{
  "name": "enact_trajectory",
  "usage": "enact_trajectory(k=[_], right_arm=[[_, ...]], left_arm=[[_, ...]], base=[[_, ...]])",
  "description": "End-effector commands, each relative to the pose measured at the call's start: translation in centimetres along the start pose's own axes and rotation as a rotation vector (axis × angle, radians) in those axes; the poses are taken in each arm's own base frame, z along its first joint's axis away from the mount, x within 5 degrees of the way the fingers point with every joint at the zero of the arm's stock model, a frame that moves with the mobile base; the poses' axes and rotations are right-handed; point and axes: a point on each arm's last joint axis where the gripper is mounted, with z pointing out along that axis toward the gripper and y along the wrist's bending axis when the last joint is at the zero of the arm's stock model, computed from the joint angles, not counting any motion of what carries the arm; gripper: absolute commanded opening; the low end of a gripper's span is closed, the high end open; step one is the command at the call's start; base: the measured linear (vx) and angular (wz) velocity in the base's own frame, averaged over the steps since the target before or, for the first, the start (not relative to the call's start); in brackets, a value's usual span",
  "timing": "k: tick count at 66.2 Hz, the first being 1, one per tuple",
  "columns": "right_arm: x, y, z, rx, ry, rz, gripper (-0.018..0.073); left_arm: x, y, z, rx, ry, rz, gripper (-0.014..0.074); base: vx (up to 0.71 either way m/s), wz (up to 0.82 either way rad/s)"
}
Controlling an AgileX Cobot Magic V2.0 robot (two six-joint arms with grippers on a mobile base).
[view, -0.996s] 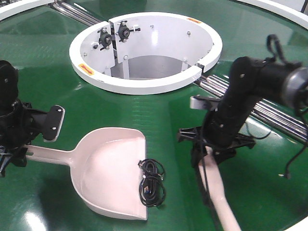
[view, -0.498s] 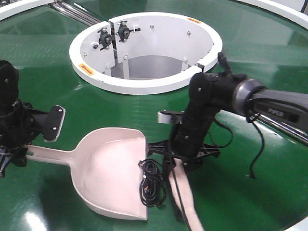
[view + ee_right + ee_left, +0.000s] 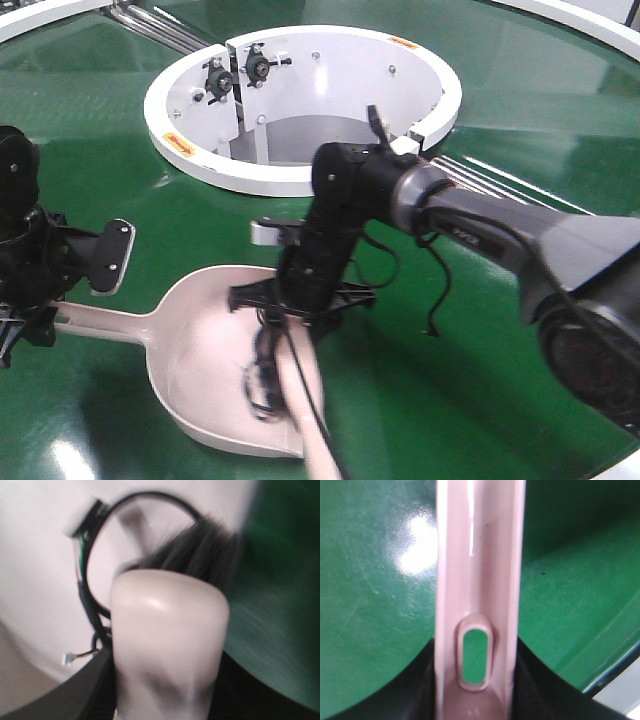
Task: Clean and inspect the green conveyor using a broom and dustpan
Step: 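Sweep the black cable into the dustpan with the brush in the right gripper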
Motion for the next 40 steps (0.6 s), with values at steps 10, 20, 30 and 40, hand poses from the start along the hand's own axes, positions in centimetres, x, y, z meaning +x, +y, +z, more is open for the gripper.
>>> enact_trajectory(k=[10,20,30,40], right_arm=[[0.1,3.9,-3.5,-0.104,-0.088,-0.050,-0.0010],[0.2,4.2,-4.1,-0.120,-0.100,-0.052,-0.0010],[0.7,4.5,-5.5,-0.128,-0.128,-0.064,-0.0010],[1.4,4.5,-7.9,-0.127,-0.182,-0.077,-0.0010]], left_arm=[[-0.2,-0.2,-1.8,-0.046,-0.036,-0.001,-0.0022],[-0.2,-0.2,-1.8,-0.042,-0.035,-0.001,-0.0023],[-0.2,-0.2,-1.8,-0.042,-0.035,-0.001,-0.0023],[-0.2,-0.2,-1.8,-0.042,-0.035,-0.001,-0.0023]], base=[[0.00,0.00],[0.00,0.00],[0.00,0.00],[0.00,0.00]])
